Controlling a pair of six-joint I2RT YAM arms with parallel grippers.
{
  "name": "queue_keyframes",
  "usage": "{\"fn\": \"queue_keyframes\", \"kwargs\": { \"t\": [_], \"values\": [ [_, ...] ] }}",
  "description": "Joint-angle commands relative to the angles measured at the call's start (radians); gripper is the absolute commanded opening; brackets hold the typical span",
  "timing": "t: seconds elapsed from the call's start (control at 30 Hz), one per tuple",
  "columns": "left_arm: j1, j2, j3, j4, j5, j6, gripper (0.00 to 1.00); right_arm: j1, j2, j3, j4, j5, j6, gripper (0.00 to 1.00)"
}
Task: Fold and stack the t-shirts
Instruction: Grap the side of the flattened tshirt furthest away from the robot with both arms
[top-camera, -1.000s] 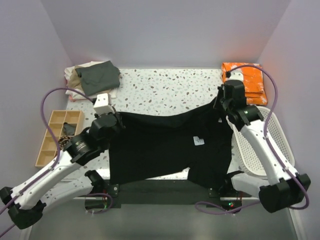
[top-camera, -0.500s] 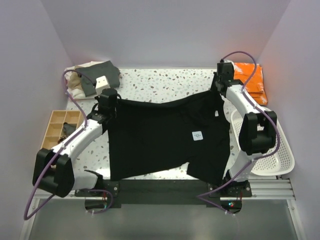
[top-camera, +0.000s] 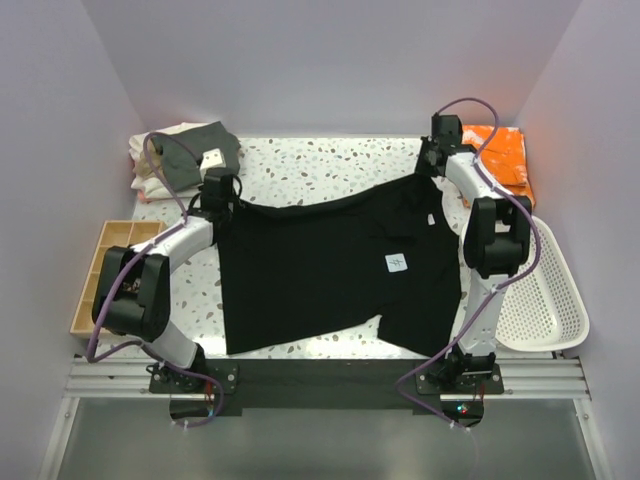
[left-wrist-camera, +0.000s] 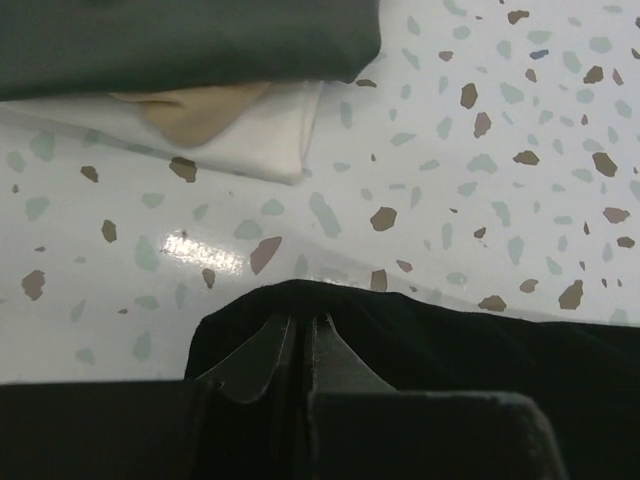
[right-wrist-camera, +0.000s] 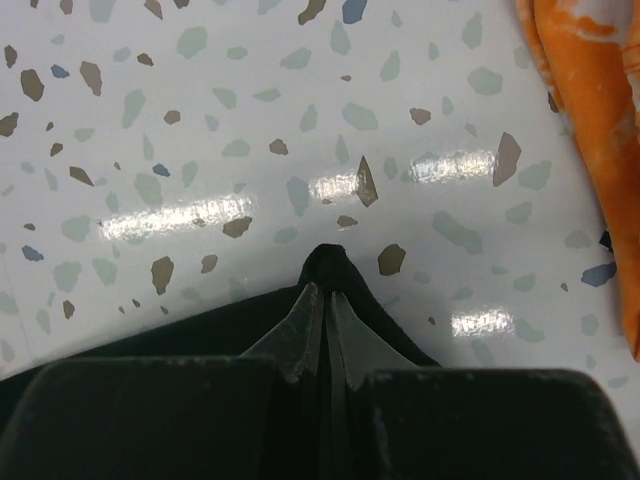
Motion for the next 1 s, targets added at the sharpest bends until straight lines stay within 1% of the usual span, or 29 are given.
{"fn": "queue_keyframes", "kwargs": {
  "t": [0.0,0.03,0.1,0.17,0.3,0.43,0.47,0.5,0.53,0.6,0.63,0.67,0.73,0.77,0.83,0.9,0.97],
  "values": [
    [0.009,0.004,0.043,-0.024,0.165,-0.048,0.0,-0.011,-0.032,0.054,-0.047,-0.081,-0.044,0.0],
    [0.008,0.0,0.032,-0.032,0.191,-0.057,0.0,-0.009,-0.038,0.044,-0.079,-0.093,-0.051,0.0],
    [0.009,-0.032,-0.023,-0.032,0.233,-0.075,0.0,-0.011,-0.074,0.015,-0.085,-0.095,-0.06,0.0],
    [0.009,-0.067,-0.069,-0.05,0.245,-0.083,0.0,-0.011,-0.108,-0.016,-0.11,-0.095,-0.067,0.0],
    [0.009,-0.123,-0.129,-0.125,0.221,-0.085,0.0,-0.011,-0.136,-0.006,-0.179,-0.06,-0.059,0.0],
    [0.008,-0.193,-0.201,-0.167,0.165,-0.086,0.0,-0.009,-0.147,-0.009,-0.196,0.051,-0.051,0.0],
    [0.008,-0.215,-0.233,-0.167,0.165,-0.092,0.0,-0.011,-0.141,-0.006,-0.196,0.057,-0.059,0.06],
    [0.009,-0.224,-0.249,-0.167,0.171,-0.1,0.0,-0.009,-0.125,0.0,-0.202,0.059,-0.054,0.18],
    [0.008,-0.229,-0.265,-0.164,0.178,-0.104,0.0,-0.011,-0.116,0.016,-0.222,0.054,-0.051,0.32],
    [0.008,-0.243,-0.313,-0.153,0.191,-0.12,0.0,-0.011,-0.11,0.025,-0.24,0.042,-0.027,0.5],
    [0.009,-0.246,-0.331,-0.144,0.196,-0.123,0.0,-0.011,-0.125,0.013,-0.248,0.034,-0.018,0.63],
    [0.009,-0.252,-0.357,-0.126,0.201,-0.126,0.0,-0.009,-0.142,-0.007,-0.234,0.001,0.001,0.68],
    [0.009,-0.252,-0.374,-0.119,0.201,-0.129,0.0,-0.008,-0.209,-0.08,-0.191,-0.042,0.024,0.72],
    [0.009,-0.25,-0.385,-0.107,0.205,-0.127,0.0,-0.006,-0.234,-0.108,-0.179,-0.093,0.045,0.72],
    [0.008,-0.247,-0.387,-0.097,0.208,-0.126,0.0,0.007,-0.265,-0.175,-0.168,-0.121,0.074,0.72],
    [0.008,-0.24,-0.381,-0.09,0.214,-0.121,0.0,0.021,-0.292,-0.206,-0.179,-0.168,0.104,0.71],
    [0.008,-0.23,-0.378,-0.089,0.219,-0.112,0.0,0.035,-0.323,-0.269,-0.173,-0.173,0.114,0.71]
  ]
}}
